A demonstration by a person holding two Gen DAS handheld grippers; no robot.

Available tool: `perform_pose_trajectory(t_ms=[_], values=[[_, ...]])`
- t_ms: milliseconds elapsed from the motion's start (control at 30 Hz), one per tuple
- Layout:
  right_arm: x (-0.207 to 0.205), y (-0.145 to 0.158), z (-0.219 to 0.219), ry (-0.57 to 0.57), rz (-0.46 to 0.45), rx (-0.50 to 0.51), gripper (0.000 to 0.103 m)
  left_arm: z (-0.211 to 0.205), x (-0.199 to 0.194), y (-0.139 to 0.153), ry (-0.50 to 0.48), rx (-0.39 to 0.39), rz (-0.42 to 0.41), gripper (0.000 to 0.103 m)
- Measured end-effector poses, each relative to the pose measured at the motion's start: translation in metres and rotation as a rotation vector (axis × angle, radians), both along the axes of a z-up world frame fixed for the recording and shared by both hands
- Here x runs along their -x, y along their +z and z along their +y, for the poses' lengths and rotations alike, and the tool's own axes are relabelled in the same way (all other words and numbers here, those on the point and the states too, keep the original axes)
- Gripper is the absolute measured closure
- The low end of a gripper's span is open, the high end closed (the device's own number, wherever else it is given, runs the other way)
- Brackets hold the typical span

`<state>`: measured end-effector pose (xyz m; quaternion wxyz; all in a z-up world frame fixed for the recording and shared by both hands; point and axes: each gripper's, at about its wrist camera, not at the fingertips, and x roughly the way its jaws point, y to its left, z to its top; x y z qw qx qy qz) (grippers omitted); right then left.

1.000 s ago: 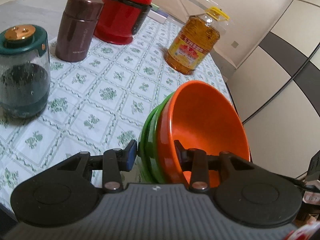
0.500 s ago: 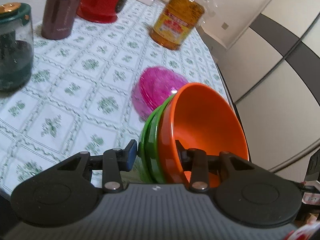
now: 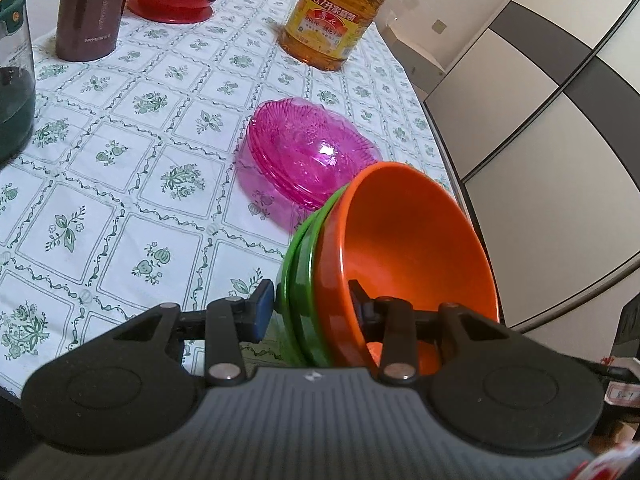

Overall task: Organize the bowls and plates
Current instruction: 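Lift the bowl stack and carry it over the pink plate stack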

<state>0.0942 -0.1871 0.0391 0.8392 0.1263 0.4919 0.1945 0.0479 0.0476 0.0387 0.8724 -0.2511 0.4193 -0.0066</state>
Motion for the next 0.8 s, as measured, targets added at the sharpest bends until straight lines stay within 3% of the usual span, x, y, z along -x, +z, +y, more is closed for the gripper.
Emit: perform_pose_trajectory(t_ms=[400, 800], values=[[-0.022, 0.011, -0.005, -0.018, -0.009, -0.025, 0.079, 0.002, -0.028, 0.017, -0.002, 0.021, -0.043, 0.069], [-0.085, 0.026, 0.001, -0.008, -0.05, -0.021, 0.079, 0.012, -0.095, 0.03, 0.008, 0.033, -0.08, 0.069]])
